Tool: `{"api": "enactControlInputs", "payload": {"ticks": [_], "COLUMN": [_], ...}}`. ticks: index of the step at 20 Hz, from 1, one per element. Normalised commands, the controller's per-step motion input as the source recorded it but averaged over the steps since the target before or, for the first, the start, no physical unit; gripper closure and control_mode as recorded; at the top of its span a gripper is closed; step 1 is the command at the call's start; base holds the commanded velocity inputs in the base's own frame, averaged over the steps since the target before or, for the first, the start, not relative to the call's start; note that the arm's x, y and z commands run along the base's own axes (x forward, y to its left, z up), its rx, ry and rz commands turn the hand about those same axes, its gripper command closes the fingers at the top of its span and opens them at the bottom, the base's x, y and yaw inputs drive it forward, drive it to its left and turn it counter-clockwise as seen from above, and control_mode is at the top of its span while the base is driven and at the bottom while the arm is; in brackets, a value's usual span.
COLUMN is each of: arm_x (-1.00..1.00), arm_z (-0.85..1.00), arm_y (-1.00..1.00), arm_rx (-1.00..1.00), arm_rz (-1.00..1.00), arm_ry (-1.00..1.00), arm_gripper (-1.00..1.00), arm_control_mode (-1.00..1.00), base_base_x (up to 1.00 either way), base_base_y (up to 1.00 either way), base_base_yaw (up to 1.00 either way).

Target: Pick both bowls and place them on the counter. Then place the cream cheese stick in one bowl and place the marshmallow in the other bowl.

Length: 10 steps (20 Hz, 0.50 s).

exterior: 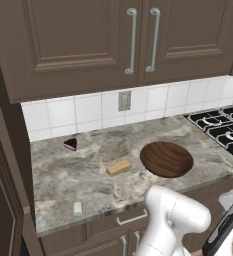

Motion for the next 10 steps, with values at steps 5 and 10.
{"api": "enactControlInputs", "payload": {"ticks": [5, 10], "arm_x": [0.03, 0.00], "arm_z": [0.00, 0.00], "arm_y": [0.02, 0.00], "arm_rx": [0.00, 0.00], "arm_rz": [0.00, 0.00], "arm_ry": [0.00, 0.00], "arm_gripper": [-1.00, -1.00], "arm_control_mode": [1.00, 1.00], "base_base_x": [-0.19, -0.93], "base_base_y": [0.01, 0.00], "base_base_yaw": [0.00, 0.00]}}
